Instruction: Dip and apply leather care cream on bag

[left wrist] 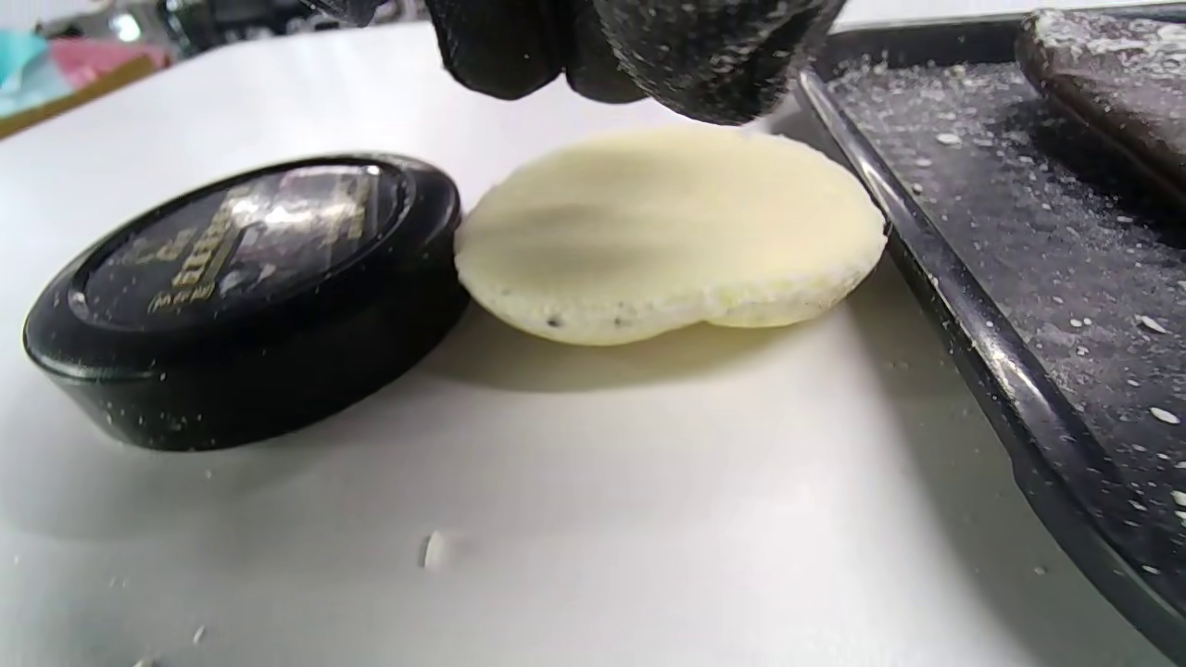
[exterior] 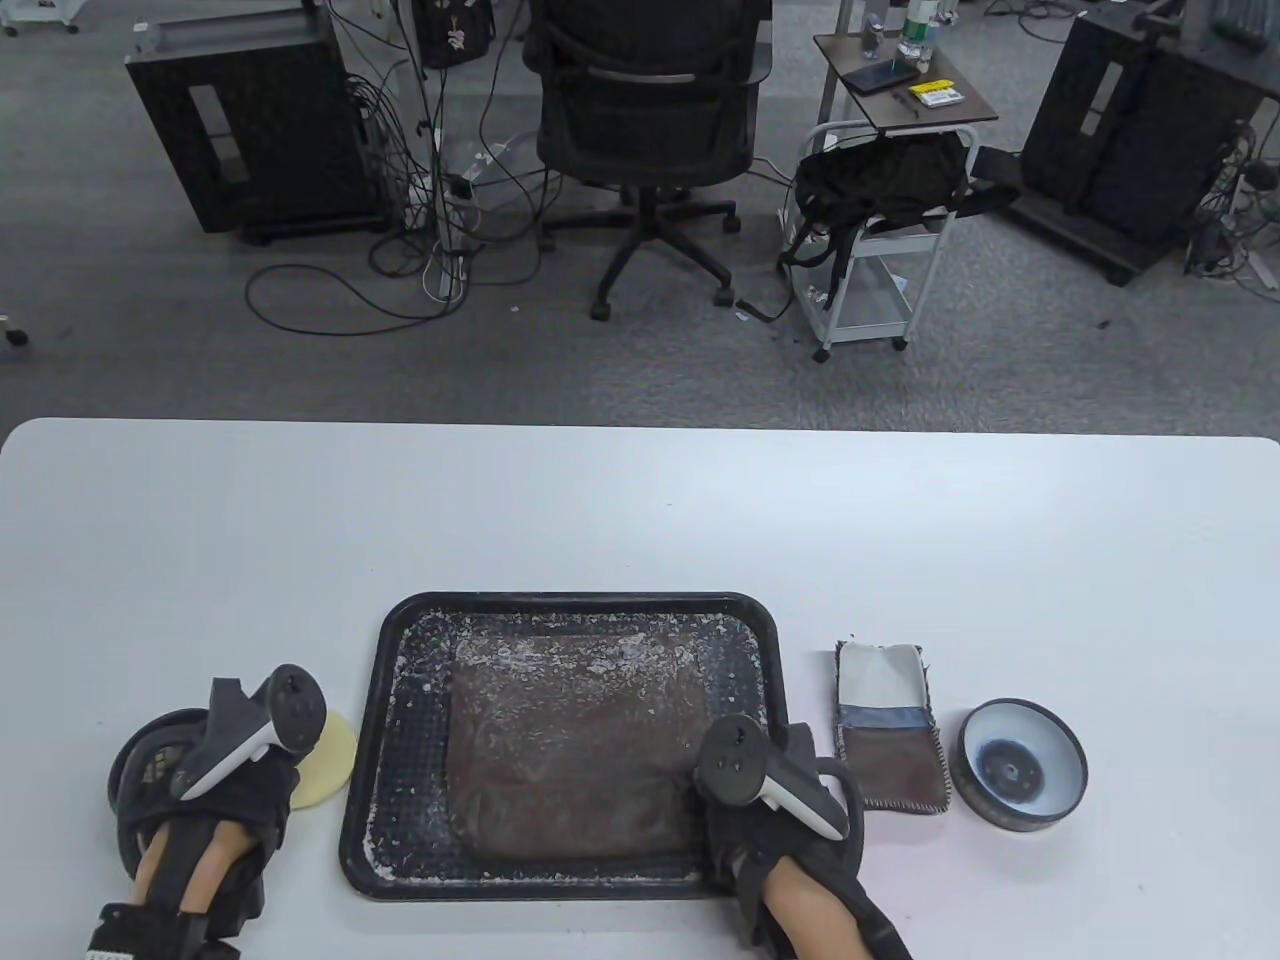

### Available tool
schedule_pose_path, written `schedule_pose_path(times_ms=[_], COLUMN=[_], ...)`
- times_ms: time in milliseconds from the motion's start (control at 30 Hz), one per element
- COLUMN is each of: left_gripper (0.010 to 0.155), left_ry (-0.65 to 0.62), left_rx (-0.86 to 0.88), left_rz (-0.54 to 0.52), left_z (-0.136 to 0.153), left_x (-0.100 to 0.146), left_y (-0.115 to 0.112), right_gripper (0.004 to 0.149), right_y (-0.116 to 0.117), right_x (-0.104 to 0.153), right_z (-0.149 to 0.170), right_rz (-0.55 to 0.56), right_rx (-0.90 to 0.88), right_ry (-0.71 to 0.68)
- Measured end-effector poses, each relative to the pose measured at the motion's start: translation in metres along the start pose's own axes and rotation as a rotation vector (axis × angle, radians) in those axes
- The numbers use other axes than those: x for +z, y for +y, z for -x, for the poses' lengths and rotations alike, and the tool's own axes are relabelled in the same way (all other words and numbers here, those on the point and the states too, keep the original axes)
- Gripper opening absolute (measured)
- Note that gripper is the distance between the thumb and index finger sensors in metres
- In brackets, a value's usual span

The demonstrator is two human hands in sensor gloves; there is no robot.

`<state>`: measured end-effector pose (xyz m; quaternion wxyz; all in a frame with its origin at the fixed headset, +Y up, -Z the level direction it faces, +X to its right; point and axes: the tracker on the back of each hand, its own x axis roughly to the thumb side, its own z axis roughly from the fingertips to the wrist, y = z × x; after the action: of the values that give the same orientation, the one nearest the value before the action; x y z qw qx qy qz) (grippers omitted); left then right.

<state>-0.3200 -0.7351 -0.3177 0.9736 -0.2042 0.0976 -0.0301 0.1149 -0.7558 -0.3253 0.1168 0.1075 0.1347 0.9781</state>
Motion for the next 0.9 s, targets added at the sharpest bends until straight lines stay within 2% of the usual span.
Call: schedule_pose_path(times_ms=[100,200,300,367,400,467,633,800,900], left_gripper=[0.068,0.076,0.076,0.077,0.077,0.077,0.077,0.077,0.076], left_ry=[-0.007,-0.020,-0.077,-0.094,-0.110,-0.136,-0.190,-0.227,-0.242], left_rx=[-0.026,-0.052,0.011,0.036,0.057,0.074,0.078,0.052,0.050], left_rz=[-0.036,-0.079,-0.294,-0.325,-0.376,-0.419,-0.476,-0.515,-0.511], left_z=[-0.006,-0.013,-0.017,-0.017,-0.018,-0.019,-0.027,-0.036,-0.041], left_x=[0.002,0.005,0.011,0.016,0.018,0.020,0.024,0.027,0.028], left_y=[0.002,0.004,0.009,0.014,0.015,0.017,0.016,0.013,0.011], right_gripper=[0.046,0.044,0.044,0.044,0.044,0.046,0.053,0.061,0.067], right_y=[-0.012,-0.035,-0.060,-0.073,-0.080,-0.088,-0.090,-0.072,-0.057], right_x=[0.006,0.019,0.036,0.047,0.054,0.064,0.077,0.082,0.080], right_z=[0.005,0.016,0.039,0.058,0.072,0.096,0.159,0.211,0.228], right_rz=[0.101,0.299,0.530,0.647,0.717,0.798,0.860,0.851,0.814], right_rx=[-0.065,-0.153,-0.238,-0.269,-0.273,-0.273,-0.280,-0.351,-0.389], right_ry=[-0.013,-0.007,0.041,0.102,0.160,0.251,0.502,0.726,0.842])
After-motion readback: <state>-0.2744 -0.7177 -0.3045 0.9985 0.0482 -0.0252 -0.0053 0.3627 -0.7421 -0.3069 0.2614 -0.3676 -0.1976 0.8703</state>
